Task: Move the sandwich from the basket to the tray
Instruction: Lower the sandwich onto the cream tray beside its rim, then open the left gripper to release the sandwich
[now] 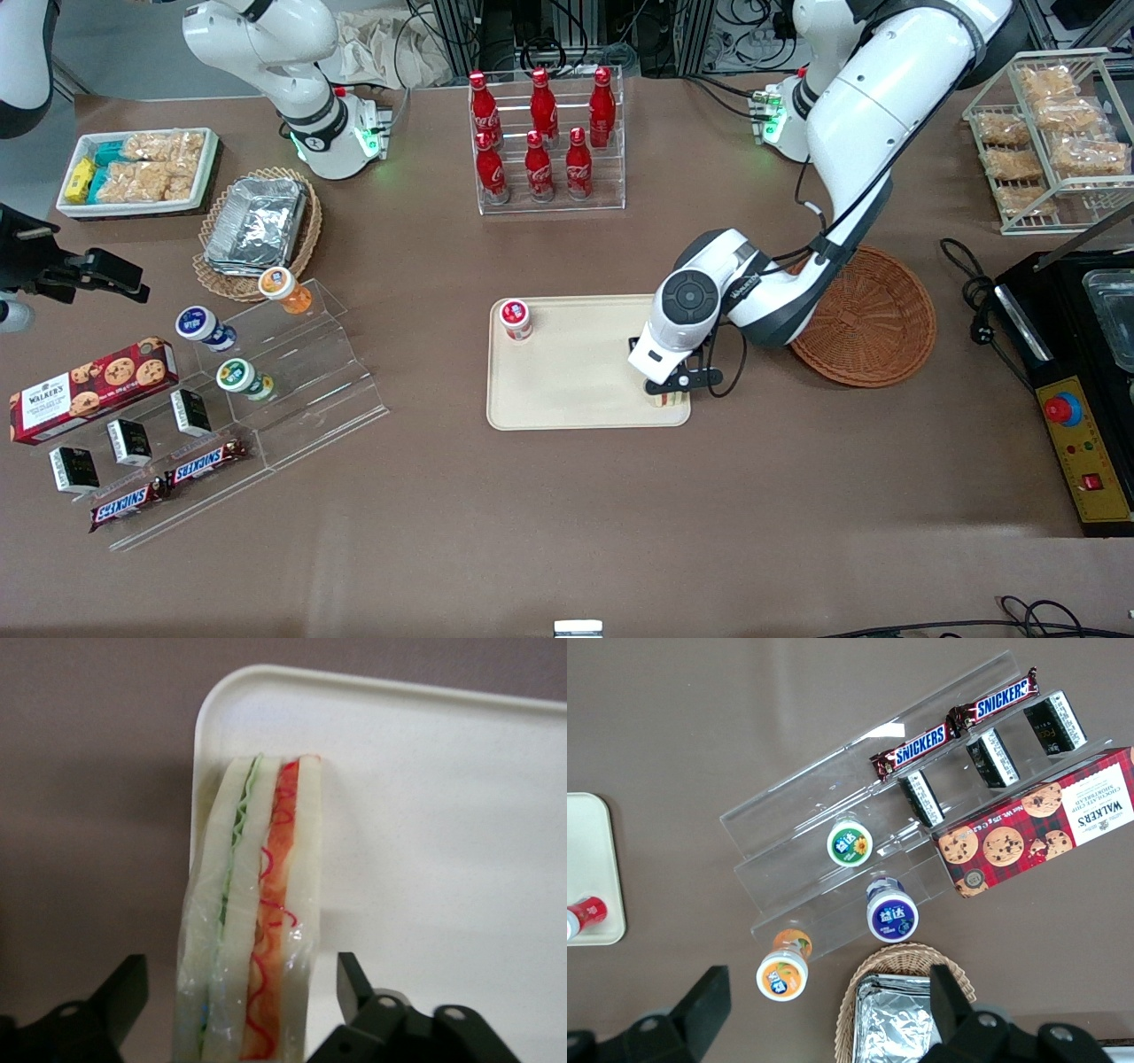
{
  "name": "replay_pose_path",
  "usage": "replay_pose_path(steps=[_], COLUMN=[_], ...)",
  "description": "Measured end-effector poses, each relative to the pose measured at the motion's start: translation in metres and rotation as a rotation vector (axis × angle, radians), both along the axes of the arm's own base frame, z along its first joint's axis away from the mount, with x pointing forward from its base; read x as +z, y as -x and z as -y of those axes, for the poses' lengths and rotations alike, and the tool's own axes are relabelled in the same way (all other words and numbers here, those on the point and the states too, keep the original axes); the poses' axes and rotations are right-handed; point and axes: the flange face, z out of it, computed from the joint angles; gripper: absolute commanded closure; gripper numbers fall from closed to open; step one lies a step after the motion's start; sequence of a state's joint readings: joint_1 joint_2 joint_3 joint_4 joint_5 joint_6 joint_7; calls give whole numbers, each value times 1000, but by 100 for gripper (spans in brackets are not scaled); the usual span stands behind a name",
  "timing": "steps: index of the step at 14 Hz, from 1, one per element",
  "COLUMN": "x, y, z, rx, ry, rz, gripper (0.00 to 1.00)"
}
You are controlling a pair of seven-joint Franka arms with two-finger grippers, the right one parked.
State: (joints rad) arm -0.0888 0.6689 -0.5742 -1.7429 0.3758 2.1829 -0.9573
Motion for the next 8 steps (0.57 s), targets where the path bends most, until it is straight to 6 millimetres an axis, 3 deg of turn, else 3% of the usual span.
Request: replay_pose_path(steps=[2,8], x=[22,130], y=[-6,-13], z=[2,-11], rx=[5,48], ry=[8,-75], rz=[35,74], gripper=[0,0])
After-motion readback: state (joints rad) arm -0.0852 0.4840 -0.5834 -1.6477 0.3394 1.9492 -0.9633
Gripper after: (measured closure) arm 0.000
